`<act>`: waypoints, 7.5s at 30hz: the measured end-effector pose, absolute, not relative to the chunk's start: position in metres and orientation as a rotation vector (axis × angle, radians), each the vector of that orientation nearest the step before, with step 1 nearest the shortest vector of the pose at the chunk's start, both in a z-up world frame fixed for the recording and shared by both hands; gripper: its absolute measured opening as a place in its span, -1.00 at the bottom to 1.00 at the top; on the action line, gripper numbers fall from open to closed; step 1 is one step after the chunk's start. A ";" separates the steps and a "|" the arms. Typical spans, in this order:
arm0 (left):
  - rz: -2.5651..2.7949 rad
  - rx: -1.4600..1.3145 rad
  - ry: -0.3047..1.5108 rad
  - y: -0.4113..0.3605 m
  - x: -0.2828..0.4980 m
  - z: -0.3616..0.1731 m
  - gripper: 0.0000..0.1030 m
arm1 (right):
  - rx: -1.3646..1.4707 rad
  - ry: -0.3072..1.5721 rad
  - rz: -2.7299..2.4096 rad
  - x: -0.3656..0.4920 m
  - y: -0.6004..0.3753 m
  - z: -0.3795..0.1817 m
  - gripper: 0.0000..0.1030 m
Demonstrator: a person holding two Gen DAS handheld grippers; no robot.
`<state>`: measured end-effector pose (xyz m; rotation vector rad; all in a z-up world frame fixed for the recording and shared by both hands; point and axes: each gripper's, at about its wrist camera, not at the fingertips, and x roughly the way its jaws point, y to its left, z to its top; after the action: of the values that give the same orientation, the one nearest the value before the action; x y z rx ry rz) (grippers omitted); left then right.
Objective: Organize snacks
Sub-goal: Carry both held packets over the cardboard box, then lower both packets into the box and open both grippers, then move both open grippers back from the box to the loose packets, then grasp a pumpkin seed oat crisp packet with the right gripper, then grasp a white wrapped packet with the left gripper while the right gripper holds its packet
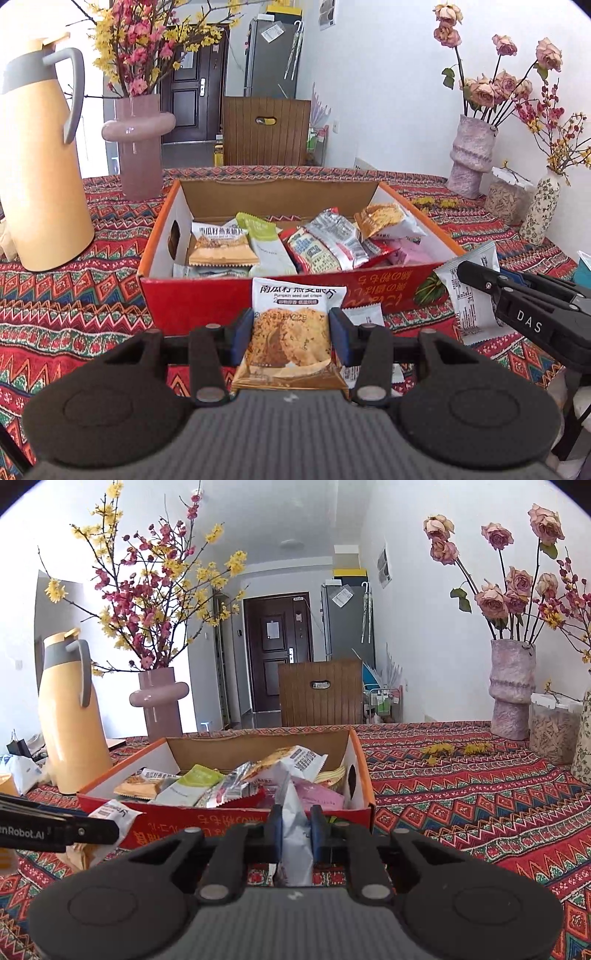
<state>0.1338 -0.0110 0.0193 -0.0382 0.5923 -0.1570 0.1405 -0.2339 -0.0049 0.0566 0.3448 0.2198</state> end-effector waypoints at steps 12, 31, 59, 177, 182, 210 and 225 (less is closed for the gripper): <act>-0.145 -0.033 0.502 -0.012 0.148 0.047 -0.12 | 0.035 0.272 0.262 0.165 -0.212 0.027 -0.72; -0.040 -0.058 0.464 0.002 0.218 0.052 -0.11 | 0.039 0.264 0.270 0.251 -0.180 0.046 -0.72; 0.030 -0.101 0.411 0.021 0.235 0.021 0.75 | 0.150 0.295 0.186 0.275 -0.198 0.023 0.76; -0.069 -0.051 0.694 -0.004 0.111 -0.016 1.00 | 0.035 0.532 0.130 0.149 -0.261 -0.030 0.09; -0.101 -0.025 0.696 -0.026 0.125 -0.012 1.00 | 0.053 0.499 0.066 0.159 -0.278 -0.030 0.09; -0.071 0.017 0.814 -0.092 0.188 -0.036 0.77 | 0.056 0.466 0.082 0.157 -0.277 -0.039 0.11; -0.116 0.031 0.801 -0.100 0.183 -0.036 -0.19 | 0.059 0.465 0.081 0.158 -0.278 -0.039 0.11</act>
<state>0.1833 -0.0995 -0.0357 0.0313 0.8012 -0.1160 0.1575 -0.2779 -0.0391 0.0585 0.4649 0.0809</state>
